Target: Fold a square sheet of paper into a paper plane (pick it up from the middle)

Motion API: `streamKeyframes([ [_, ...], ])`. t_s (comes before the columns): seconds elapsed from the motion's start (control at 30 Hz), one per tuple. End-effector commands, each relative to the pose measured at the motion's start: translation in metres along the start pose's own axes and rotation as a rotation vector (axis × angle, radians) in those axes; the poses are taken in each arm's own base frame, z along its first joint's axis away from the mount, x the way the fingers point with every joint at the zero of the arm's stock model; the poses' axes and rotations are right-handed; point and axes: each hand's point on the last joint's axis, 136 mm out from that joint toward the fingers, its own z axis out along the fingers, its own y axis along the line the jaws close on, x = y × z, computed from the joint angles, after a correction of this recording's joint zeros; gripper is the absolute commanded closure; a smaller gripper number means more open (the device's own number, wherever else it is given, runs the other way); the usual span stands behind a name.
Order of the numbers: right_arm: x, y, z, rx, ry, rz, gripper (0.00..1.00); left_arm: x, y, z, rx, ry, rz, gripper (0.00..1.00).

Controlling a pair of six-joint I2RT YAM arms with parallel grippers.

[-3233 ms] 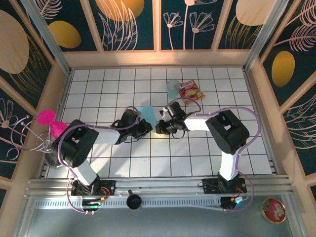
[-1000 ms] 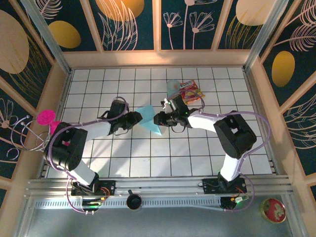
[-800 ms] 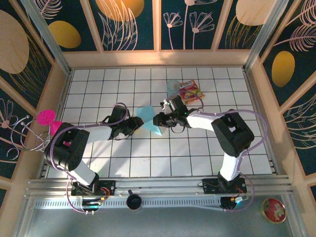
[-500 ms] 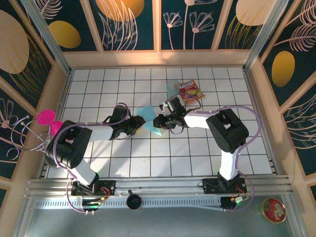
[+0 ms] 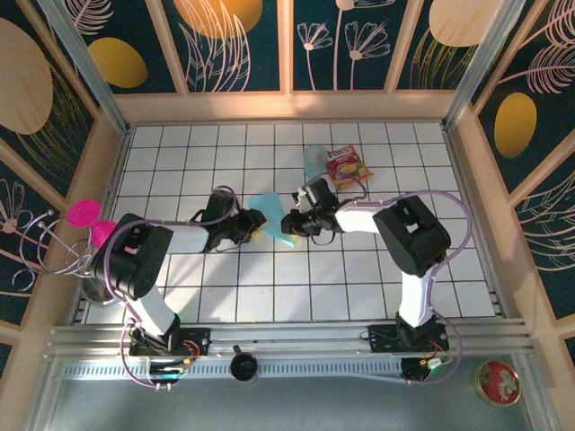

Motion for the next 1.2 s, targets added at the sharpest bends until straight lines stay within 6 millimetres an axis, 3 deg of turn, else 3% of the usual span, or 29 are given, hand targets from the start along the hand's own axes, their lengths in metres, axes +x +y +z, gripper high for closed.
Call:
streamKeyframes([
  [0.0,0.007,-0.010,0.005,0.009,0.022,0.022,0.79,-0.002,-0.017,0.005,0.058,0.016,-0.001,0.66],
  [0.4,0.010,-0.018,0.007,0.031,0.031,0.017,0.80,-0.015,-0.015,0.008,0.046,0.020,0.010,0.68],
  [0.6,0.003,-0.014,0.002,0.032,0.004,-0.011,0.80,-0.016,-0.008,0.012,0.008,0.037,0.020,0.80],
  [0.73,-0.012,-0.001,-0.012,0.040,-0.066,-0.071,0.77,-0.017,-0.008,0.012,-0.005,0.038,0.027,0.92],
  [0.9,-0.024,0.001,-0.030,0.247,-0.182,-0.211,0.69,-0.019,-0.013,0.008,-0.022,0.030,0.030,0.98],
  [1.17,-0.005,0.012,-0.031,0.465,-0.266,-0.404,0.69,-0.023,-0.024,0.002,-0.022,0.016,0.019,0.98],
])
